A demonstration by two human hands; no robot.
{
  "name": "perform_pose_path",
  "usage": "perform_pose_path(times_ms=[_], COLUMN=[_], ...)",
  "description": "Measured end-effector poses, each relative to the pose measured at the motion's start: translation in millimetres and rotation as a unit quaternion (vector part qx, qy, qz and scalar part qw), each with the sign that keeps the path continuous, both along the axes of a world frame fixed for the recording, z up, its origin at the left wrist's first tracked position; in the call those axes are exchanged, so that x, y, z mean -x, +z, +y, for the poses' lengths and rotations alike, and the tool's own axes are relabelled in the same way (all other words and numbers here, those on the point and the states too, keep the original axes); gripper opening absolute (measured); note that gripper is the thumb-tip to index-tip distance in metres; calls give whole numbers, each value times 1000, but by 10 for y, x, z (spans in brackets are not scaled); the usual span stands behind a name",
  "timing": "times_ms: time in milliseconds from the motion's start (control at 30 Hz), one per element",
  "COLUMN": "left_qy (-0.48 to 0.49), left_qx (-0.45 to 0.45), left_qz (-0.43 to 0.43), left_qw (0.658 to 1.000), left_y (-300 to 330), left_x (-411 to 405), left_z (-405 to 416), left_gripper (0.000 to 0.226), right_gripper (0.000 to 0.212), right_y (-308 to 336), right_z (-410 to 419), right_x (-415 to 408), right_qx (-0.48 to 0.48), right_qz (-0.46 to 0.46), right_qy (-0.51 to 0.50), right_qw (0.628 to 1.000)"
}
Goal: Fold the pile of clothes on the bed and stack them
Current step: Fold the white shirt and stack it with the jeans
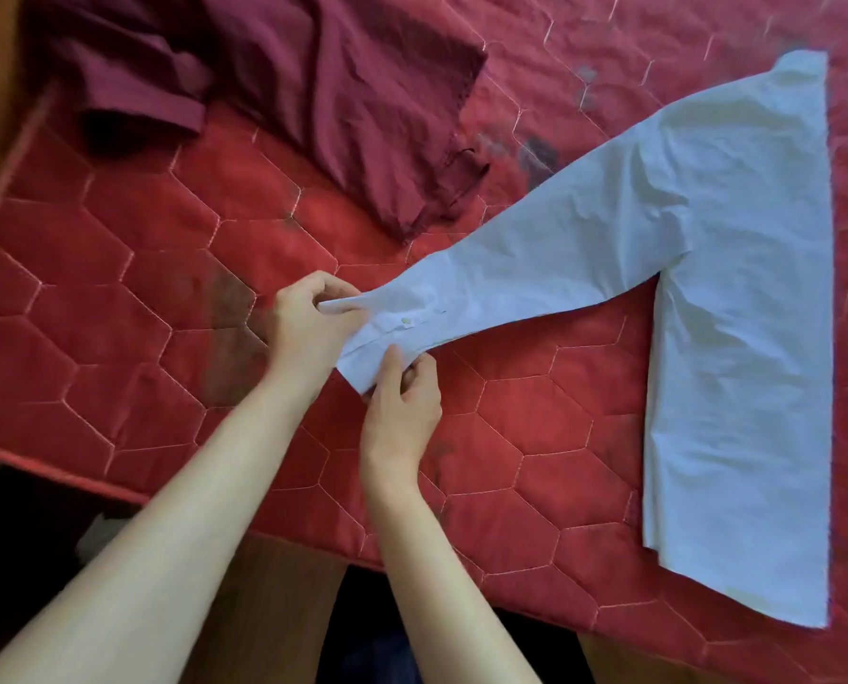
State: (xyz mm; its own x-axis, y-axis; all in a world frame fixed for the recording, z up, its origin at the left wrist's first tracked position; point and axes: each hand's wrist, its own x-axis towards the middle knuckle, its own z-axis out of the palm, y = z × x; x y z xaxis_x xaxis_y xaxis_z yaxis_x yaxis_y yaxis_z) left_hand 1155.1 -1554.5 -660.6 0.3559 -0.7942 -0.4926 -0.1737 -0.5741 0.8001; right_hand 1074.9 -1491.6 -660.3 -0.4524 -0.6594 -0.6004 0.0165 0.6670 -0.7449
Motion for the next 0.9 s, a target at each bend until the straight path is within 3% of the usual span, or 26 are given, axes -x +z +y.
perform_pose_path(times_ms=[100,200,333,433,533,600,733,800,900], left_qy=[68,76,93,80,49,48,44,28,13], left_qx=[-24,18,-24,-87,-137,-149,-101,-66,-6], left_qz=[26,76,34,22,29,53,55,46,24], left_qw=[997,994,995,993,989,986,992,996,1000], left_y=[7,15,-174,-407,-526,-540,-415,-266,7], left_x=[-89,-279,-462,-574,-688,-704,-635,-533,-320], left_z=[57,80,115,212,274,332,356,318,242], left_gripper=[24,26,29,26,17,14,17,19,21], right_gripper=[27,28,26,21,27,44,74,71,51], right_y=[10,-67,-233,-343,-344,-350,-310,-235,-43], right_z=[33,73,103,140,208,268,291,250,8], right_x=[-102,-180,-261,-221,-99,-19,-95,-229,-308], right_qx=[-40,-5,-137,-148,-79,21,136,166,177], right_qz=[-9,-43,-158,-65,149,235,242,299,338], right_qy=[30,42,60,135,216,292,466,462,371], right_qw=[999,998,976,978,962,927,840,818,847])
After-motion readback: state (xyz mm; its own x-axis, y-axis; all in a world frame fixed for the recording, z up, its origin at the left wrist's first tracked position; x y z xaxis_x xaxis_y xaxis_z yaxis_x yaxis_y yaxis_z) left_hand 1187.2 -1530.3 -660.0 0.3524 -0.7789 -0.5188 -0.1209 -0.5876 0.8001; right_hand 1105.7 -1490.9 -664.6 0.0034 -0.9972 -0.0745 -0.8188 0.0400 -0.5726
